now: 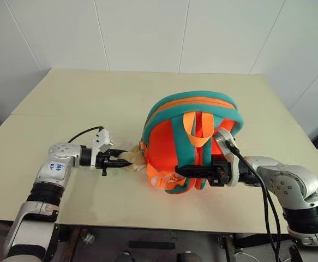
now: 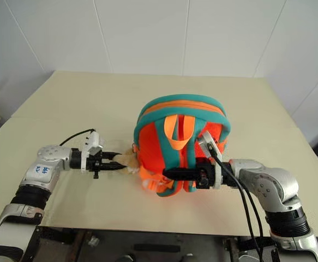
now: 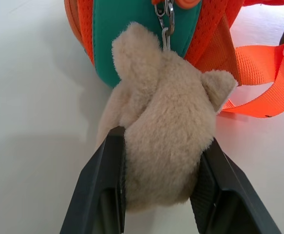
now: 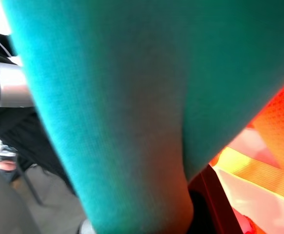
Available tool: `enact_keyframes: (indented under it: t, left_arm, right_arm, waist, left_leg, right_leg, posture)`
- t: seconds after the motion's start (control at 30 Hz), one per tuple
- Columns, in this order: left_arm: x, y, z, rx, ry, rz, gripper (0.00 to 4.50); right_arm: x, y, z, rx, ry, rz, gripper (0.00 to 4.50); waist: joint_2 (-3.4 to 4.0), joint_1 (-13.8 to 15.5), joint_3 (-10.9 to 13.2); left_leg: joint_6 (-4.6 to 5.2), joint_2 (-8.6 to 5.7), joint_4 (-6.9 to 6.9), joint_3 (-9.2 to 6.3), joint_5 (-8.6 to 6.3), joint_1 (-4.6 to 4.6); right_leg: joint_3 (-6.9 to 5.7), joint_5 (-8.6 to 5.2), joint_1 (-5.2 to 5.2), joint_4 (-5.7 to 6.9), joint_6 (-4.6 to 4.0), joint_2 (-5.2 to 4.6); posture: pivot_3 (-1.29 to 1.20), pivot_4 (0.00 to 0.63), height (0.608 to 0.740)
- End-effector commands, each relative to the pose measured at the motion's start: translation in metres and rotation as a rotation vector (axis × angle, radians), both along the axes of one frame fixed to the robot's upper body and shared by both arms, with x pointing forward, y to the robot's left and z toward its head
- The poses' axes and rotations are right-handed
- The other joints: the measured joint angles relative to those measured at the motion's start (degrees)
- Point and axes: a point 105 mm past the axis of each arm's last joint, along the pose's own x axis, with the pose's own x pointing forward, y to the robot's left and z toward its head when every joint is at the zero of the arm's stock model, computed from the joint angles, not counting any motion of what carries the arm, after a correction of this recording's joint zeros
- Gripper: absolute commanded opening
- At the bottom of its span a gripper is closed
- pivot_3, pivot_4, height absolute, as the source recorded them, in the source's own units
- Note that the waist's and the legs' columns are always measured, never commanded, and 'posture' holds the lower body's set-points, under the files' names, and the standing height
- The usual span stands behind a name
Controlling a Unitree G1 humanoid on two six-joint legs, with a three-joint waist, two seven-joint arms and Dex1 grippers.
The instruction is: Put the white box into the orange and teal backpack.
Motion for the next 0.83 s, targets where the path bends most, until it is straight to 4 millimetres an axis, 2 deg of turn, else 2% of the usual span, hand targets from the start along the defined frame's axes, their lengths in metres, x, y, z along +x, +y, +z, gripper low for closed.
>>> enact_keyframes:
  t: [0.03,0.2,0.3,0.37,0.47,0.53,0.63,0.83]
  left_arm:
    - [-0.016,0.008,0.02,-0.027,-0.014,-0.023,2.02]
    - [-0.036,0.031,0.026,-0.005,-0.007,0.013,3.53]
    - [-0.044,0.031,0.029,-0.019,0.01,0.024,4.42]
    - [-0.047,0.031,0.032,-0.031,-0.011,0.032,4.5]
    - [-0.048,0.022,0.04,-0.059,-0.051,0.029,4.5]
    - [-0.05,0.013,0.047,-0.079,-0.087,0.015,4.5]
    - [-0.059,0.008,0.05,-0.08,-0.099,-0.017,4.5]
    - [-0.064,0.008,0.048,-0.07,-0.097,0.002,4.5]
  right_arm:
    - [-0.015,-0.014,0.017,-0.012,-0.096,0.0,1.31]
    - [-0.002,-0.05,0.038,-0.062,-0.275,-0.234,2.93]
    - [0.002,-0.077,0.043,-0.119,-0.334,-0.309,3.9]
    - [0.005,-0.099,0.04,-0.188,-0.369,-0.357,4.48]
    - [0.015,-0.123,0.034,-0.246,-0.392,-0.422,4.48]
    - [0.026,-0.132,0.034,-0.258,-0.432,-0.459,4.48]
    - [0.043,-0.137,0.028,-0.272,-0.478,-0.495,4.48]
    - [0.059,-0.147,0.013,-0.294,-0.488,-0.533,4.48]
  waist:
    - [0.0,0.0,0.0]
    - [0.0,-0.15,0.0]
    - [0.0,-0.08,0.0]
    - [0.0,0.16,0.01]
    - [-0.02,0.12,0.01]
    - [-0.02,-0.02,0.01]
    - [-0.01,-0.63,0.01]
    - [0.01,-1.28,0.02]
  left_leg:
    - [0.0,0.0,0.0,0.0,0.0,0.0]
    - [0.0,0.01,-0.12,0.0,0.0,0.05]
    - [0.0,0.01,-0.13,0.01,0.0,0.06]
    - [0.0,0.0,-0.12,0.01,0.0,0.05]
    - [0.01,-0.01,-0.07,0.01,0.0,0.04]
    - [0.01,0.0,-0.04,0.02,0.0,0.05]
    - [0.01,0.0,0.01,0.05,0.0,0.06]
    - [0.01,0.01,-0.08,0.05,0.0,0.08]
  right_leg:
    - [0.0,0.0,0.0,0.0,0.0,0.0]
    - [0.0,-0.01,-0.01,-0.04,-0.02,0.0]
    - [0.02,-0.01,0.0,-0.05,-0.02,-0.01]
    - [0.02,-0.02,0.0,-0.06,-0.03,-0.01]
    - [0.0,-0.01,0.07,-0.14,-0.02,-0.04]
    - [0.02,0.03,0.08,-0.14,0.0,-0.04]
    - [0.04,0.07,0.07,-0.12,0.0,-0.03]
    - [0.05,0.06,0.05,-0.14,-0.02,-0.03]
  posture:
    - [0.0,0.15,0.74]
    - [0.0,0.15,0.74]
    - [0.0,0.15,0.74]
    - [0.0,0.15,0.74]
    - [0.0,0.15,0.74]
    - [0.0,0.15,0.74]
    - [0.0,0.15,0.74]
    - [0.0,0.15,0.74]
